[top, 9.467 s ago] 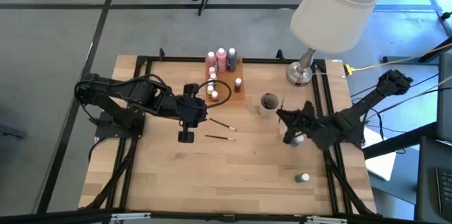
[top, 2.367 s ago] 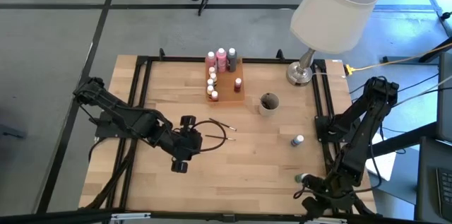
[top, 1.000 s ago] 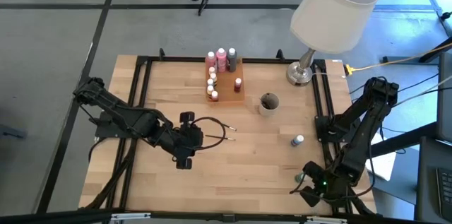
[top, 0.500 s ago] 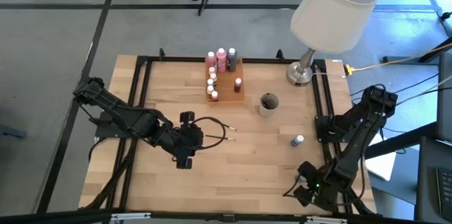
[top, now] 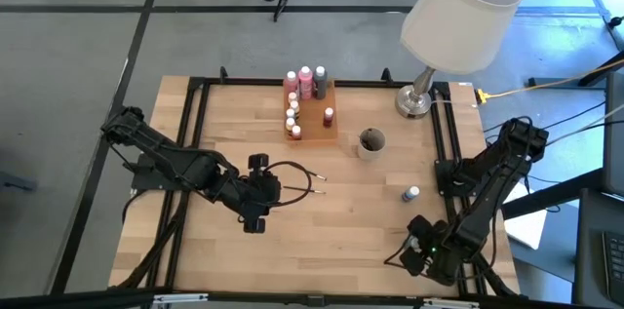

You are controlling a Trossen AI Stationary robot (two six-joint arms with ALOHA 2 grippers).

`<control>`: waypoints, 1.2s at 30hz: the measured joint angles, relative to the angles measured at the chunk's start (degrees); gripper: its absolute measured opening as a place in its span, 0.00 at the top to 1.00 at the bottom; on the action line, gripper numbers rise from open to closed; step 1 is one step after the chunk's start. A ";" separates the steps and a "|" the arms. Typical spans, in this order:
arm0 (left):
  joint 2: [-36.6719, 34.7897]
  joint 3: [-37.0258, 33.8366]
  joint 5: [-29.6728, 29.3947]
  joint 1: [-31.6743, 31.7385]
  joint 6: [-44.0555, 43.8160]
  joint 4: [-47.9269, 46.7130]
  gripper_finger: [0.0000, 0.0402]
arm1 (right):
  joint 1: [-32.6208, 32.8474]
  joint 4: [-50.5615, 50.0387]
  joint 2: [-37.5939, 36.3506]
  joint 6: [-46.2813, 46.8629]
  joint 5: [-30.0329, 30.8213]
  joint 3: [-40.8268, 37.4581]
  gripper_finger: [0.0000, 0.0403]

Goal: Pick & Place Paint Supplies
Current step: Put the green paint bottle into the orange bin

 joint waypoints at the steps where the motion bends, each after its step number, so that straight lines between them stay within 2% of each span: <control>1: 0.00 0.00 0.02 0.00 -0.01 0.00 0.60 | -0.30 -0.05 0.00 -0.62 0.27 -0.02 0.31; 10: 0.00 0.00 0.02 0.00 0.14 0.00 0.60 | -2.14 -2.59 0.00 -3.06 1.34 0.00 0.34; 27: 0.00 0.00 0.00 0.00 0.14 -0.02 0.60 | -2.39 -3.19 0.00 -4.39 0.95 -0.01 0.36; 36: 0.00 0.00 0.00 0.00 0.13 -0.02 0.60 | -2.39 -3.94 0.00 -4.41 0.83 0.00 0.52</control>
